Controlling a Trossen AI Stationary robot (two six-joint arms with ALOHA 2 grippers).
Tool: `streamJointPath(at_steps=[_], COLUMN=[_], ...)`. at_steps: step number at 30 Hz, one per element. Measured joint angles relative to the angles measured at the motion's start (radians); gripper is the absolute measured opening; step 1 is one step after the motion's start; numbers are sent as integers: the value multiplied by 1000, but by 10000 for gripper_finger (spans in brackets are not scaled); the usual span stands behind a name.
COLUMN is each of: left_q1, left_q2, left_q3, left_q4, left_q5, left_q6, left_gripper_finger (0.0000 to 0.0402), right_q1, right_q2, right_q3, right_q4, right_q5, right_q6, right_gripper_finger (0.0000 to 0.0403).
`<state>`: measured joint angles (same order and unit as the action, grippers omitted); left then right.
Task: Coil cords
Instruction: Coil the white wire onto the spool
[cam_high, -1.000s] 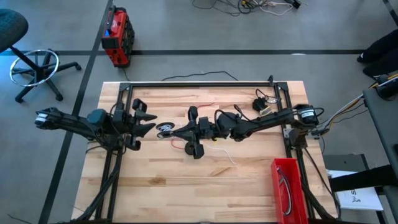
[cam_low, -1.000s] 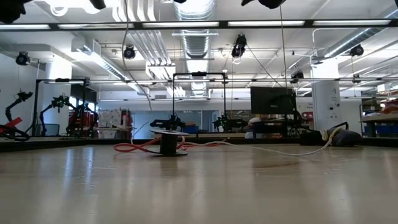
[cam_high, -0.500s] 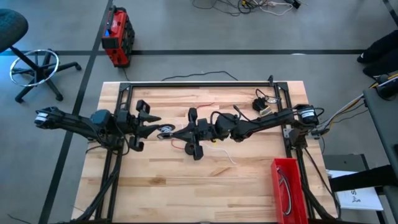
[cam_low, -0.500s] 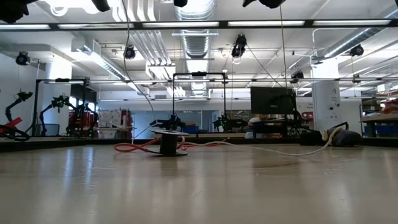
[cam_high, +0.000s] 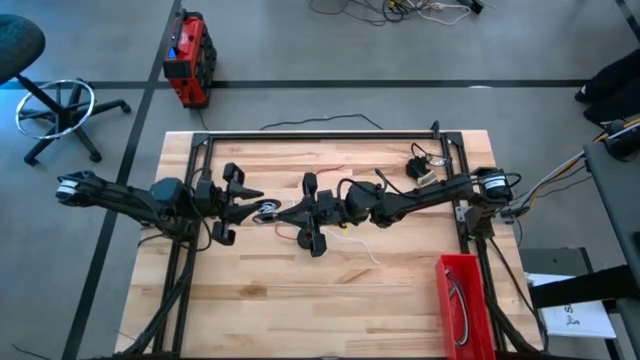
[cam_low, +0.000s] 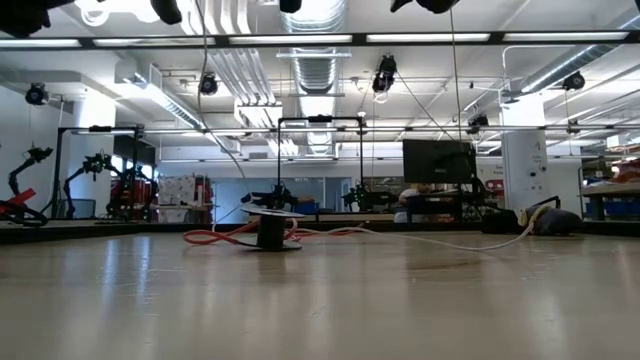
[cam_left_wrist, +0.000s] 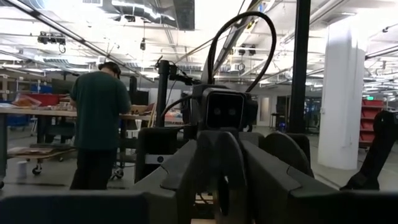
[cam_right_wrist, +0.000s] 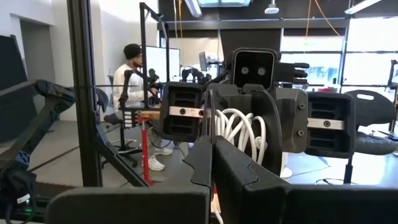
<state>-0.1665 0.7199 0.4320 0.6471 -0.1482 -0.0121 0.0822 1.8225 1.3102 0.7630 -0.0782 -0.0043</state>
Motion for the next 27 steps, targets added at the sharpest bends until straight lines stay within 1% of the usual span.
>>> streamJointPath(at_steps=[3, 7, 8, 12, 14, 17, 20, 22, 24, 27], left_q1=[0, 0, 0, 0, 0, 1, 0, 0, 1, 1], left_q2=[25, 44, 44, 35, 15, -38, -91, -109, -119, -110], left_q3=[0, 0, 0, 0, -1, -1, -6, -14, -20, -22], left_q4=[26, 40, 41, 33, 13, 3, -14, -16, -11, 2], left_q5=[0, 0, 0, 0, -5, -49, -130, -212, -271, -282], left_q6=[-8, -13, -18, -22, -15, -14, -3, 0, 10, 15], left_gripper_finger=[85, 16, 9, 5, 3, 2, 1, 1, 1, 1], right_q1=[0, -1, -1, 0, 0, 1, 9, 15, 19, 24], right_q2=[0, 0, 0, 0, -6, -38, -59, -46, -11, 66], right_q3=[0, 0, 0, 0, 1, 1, 1, 1, 5, 37], right_q4=[-6, -19, -26, -37, -60, -162, -230, -225, -192, -130], right_q5=[-6, -8, -8, -2, 17, 69, 174, 242, 263, 296], right_q6=[-8, -10, -10, -10, -8, -5, -6, -3, -8, -20], right_gripper_finger=[0, 0, 0, 1, 10, 43, 92, 123, 151, 178])
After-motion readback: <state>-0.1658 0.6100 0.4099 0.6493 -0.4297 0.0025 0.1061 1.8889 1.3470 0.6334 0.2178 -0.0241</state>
